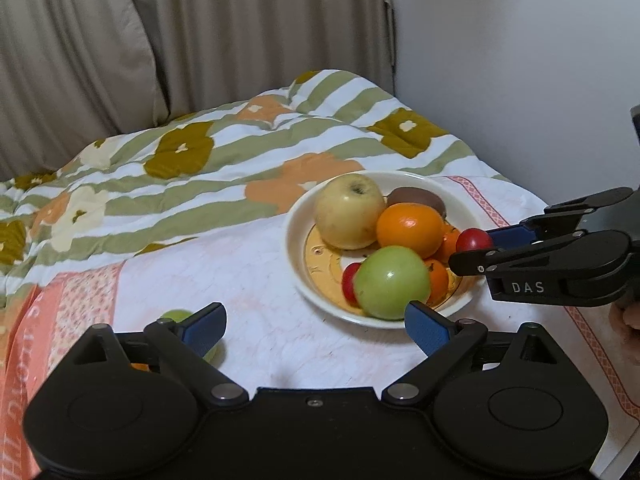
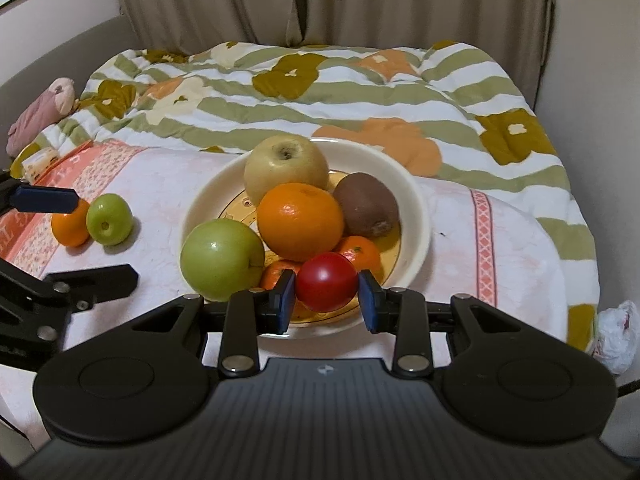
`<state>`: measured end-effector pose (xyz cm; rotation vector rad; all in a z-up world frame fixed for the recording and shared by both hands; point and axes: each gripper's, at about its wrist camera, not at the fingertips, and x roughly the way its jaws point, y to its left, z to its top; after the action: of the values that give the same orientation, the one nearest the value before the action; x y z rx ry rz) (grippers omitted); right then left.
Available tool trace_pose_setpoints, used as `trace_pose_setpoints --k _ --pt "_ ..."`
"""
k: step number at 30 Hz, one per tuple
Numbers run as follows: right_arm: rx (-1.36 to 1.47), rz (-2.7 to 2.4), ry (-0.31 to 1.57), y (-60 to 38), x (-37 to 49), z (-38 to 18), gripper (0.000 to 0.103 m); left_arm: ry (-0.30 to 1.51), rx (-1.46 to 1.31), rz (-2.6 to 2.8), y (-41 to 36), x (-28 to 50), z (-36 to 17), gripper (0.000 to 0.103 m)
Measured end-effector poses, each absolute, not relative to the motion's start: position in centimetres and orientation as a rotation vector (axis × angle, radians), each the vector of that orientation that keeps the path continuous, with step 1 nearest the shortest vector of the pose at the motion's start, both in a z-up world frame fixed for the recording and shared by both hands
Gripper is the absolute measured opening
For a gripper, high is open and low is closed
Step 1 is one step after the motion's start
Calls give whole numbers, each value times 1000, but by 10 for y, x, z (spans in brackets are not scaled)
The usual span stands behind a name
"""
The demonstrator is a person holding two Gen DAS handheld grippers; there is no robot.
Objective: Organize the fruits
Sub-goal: 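Lower the apple and tomato into the bowl and open both grippers, then withdraw both grippers toward the last orange and green apple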
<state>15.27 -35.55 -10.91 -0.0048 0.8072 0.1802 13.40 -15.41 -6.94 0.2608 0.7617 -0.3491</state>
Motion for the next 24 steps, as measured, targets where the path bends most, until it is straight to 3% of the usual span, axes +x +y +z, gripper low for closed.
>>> trace_pose_setpoints --k 14,16,18,19,20,24 --pt "-1 201 816 -354 155 -115 50 773 224 -305 -146 126 -67 98" --pt "-5 211 820 -354 156 -117 60 774 220 -301 -146 126 -68 98" --pt "-14 216 821 -353 155 -116 90 774 216 -296 -145 125 -67 98" --pt "-25 207 817 -352 153 -114 97 773 213 -292 -144 124 -66 98" --pt "-38 196 802 -351 150 -112 101 773 209 -289 -143 123 -65 98" --pt "-70 207 774 -350 140 -103 101 766 196 -272 -140 118 -61 98"
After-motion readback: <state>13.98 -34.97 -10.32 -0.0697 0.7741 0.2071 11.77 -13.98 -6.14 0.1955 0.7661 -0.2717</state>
